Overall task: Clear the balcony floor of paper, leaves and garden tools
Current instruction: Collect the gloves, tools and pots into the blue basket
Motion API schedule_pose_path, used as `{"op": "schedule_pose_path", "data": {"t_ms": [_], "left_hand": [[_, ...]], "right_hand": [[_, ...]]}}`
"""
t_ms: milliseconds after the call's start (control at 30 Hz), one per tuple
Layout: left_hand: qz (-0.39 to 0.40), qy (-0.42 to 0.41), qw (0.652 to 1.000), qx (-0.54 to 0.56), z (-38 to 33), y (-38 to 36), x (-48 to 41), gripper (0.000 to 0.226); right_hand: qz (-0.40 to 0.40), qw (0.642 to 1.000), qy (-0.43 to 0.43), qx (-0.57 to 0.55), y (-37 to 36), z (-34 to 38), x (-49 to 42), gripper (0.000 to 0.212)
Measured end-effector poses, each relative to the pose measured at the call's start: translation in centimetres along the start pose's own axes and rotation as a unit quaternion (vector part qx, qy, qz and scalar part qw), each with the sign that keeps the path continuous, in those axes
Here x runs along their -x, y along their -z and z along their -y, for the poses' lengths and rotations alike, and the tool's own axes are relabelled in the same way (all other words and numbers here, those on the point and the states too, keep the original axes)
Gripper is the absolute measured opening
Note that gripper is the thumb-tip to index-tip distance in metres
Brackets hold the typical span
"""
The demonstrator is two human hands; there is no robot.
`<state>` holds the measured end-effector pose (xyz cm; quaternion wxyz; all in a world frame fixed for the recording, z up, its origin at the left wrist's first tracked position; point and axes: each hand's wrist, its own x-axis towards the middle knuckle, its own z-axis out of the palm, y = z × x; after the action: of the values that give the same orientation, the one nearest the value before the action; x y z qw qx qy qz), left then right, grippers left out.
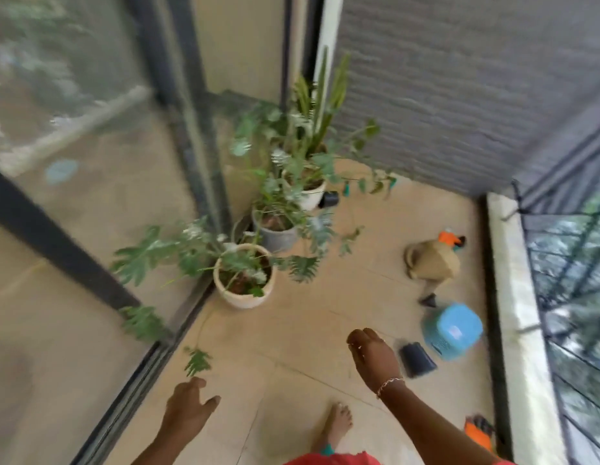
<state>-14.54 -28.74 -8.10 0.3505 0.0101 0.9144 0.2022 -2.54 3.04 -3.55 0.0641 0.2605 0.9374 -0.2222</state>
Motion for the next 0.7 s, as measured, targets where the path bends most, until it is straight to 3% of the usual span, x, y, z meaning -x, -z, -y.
{"op": "schedule_pose_path", "data": {"t_ms": [400,700], "left_hand": [[0.047,-0.133,0.989,-0.043,-26.8,-5.2,-5.6,0.037],[0.092,-0.199,0.975,-0.037,-39.3,-10.2,-7.6,0.007]], "right_hand": [[-0.034,0.988,-0.153,-0.013,8.1,-18.4,-0.4,0.029],[-0.039,0.965,-0.257,-0.038,11.7,-26.3,-1.8,0.007]]}}
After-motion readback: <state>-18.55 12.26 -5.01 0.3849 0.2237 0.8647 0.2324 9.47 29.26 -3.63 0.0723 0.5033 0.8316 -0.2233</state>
